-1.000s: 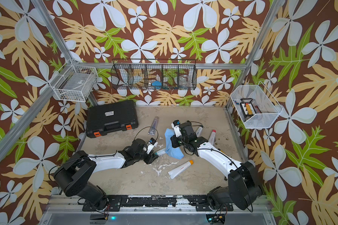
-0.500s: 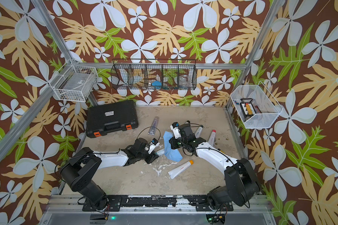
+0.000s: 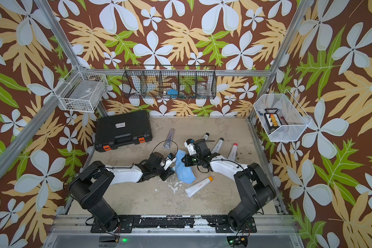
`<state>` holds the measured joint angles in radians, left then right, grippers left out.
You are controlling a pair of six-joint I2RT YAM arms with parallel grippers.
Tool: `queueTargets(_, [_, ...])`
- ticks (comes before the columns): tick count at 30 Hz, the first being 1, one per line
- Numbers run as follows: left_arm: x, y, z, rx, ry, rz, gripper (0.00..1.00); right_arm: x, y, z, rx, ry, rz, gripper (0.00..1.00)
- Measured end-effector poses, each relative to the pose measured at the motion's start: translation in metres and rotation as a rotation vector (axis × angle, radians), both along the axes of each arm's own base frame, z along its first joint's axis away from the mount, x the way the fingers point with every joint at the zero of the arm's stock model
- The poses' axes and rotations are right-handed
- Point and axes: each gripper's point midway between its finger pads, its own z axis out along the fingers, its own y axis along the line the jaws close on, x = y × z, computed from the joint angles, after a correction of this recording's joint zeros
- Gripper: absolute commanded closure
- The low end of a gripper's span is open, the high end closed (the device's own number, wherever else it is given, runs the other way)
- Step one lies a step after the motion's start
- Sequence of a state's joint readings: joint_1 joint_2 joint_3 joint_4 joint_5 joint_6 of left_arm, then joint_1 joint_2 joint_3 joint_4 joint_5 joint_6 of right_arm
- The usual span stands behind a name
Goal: Wipe the surface of the toothpaste tube
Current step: Wipe the dirt from the toothpaste tube.
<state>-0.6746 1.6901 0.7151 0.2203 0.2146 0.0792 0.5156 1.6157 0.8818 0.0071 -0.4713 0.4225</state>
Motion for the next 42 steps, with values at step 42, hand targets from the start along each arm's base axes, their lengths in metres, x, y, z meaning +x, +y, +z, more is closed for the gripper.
queueTargets(42, [-0.001,-0.002,0.001,0.001,-0.018,-0.031,0.82,0.055,-0.052,-0.056,-0.371,-0.075,-0.133,1.00])
